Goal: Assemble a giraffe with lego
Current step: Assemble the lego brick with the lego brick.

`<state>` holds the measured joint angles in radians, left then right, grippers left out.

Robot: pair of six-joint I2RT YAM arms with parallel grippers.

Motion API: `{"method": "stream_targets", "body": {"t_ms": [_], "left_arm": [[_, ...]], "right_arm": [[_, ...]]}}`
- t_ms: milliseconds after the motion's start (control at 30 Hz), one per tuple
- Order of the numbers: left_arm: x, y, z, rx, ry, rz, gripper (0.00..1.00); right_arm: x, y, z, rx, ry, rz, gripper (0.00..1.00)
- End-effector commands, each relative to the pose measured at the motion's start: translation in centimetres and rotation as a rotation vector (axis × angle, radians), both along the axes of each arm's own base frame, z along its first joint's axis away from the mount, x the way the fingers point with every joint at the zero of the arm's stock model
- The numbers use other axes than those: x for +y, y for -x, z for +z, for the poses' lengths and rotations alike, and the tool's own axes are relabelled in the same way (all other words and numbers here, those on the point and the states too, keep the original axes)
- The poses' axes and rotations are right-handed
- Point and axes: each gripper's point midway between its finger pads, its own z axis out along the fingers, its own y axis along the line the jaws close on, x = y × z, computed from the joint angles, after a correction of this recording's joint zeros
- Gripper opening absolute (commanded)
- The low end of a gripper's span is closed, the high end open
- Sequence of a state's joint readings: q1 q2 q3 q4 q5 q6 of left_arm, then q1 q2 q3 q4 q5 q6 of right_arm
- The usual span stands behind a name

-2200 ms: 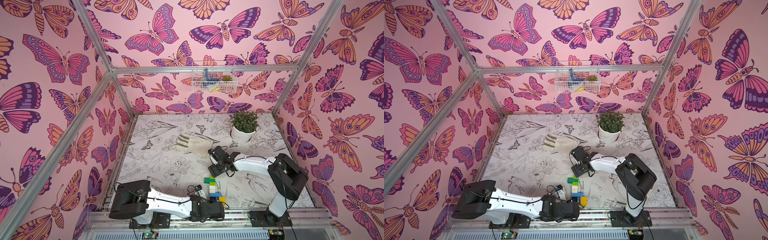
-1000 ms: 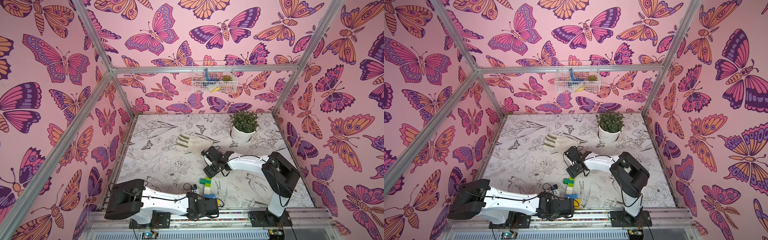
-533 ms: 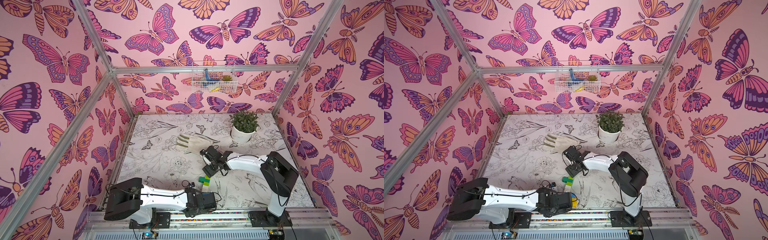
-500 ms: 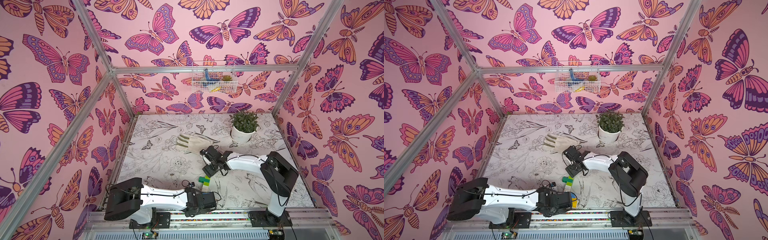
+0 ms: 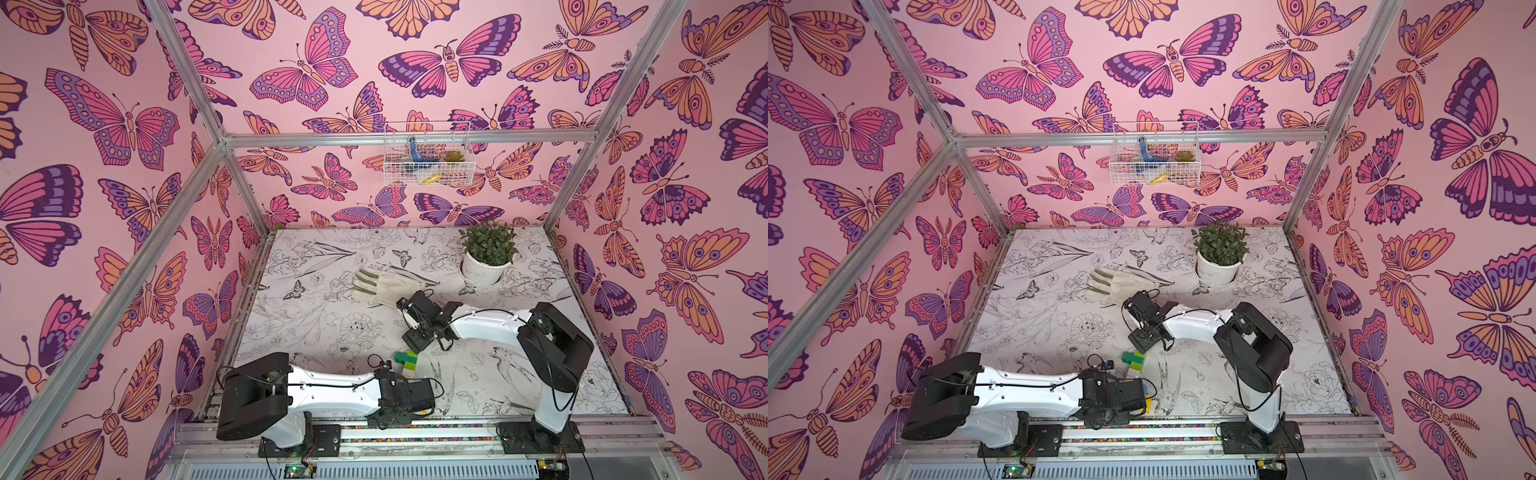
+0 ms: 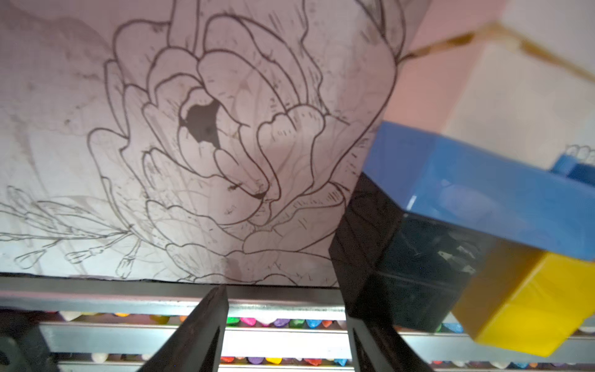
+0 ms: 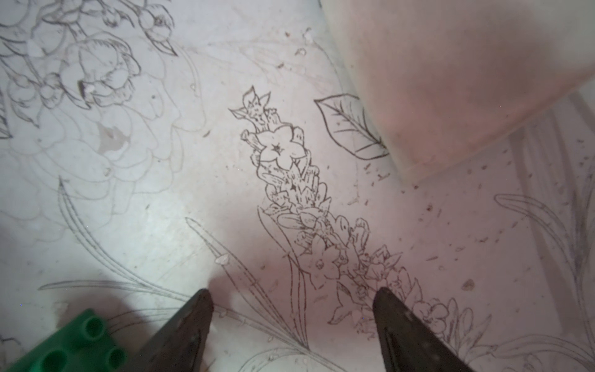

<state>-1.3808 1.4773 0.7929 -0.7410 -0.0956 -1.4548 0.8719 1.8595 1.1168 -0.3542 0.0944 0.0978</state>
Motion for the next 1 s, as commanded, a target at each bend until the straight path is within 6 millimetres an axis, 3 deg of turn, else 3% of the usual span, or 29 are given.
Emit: {"method": "stream_targets", "body": {"t_ms": [0, 333, 667, 967], "left_arm": [[0.5, -3.5, 1.6, -0.165, 0.008, 0.060, 0.64], [0.7, -4.2, 1.8, -0.176, 0.026, 0.052, 0.65], [-0.5, -4.7, 0.7, -0.171, 0.049, 0.057, 0.65], [-1.5, -5.8, 0.9, -0.184, 0.068, 0.059, 0.64]], "right_arm": [[-1.4, 4.8, -3.4, 0.156, 0.110, 0.100, 0.82], [-0.3, 5.3, -2.9, 0.163, 0.053, 0.141, 0.83], [0.4, 6.1, -2.9, 0.182, 0.042, 0.185, 0.82], [0.7, 6.8, -3.0, 0.179, 0.060, 0.215, 0.82]]}}
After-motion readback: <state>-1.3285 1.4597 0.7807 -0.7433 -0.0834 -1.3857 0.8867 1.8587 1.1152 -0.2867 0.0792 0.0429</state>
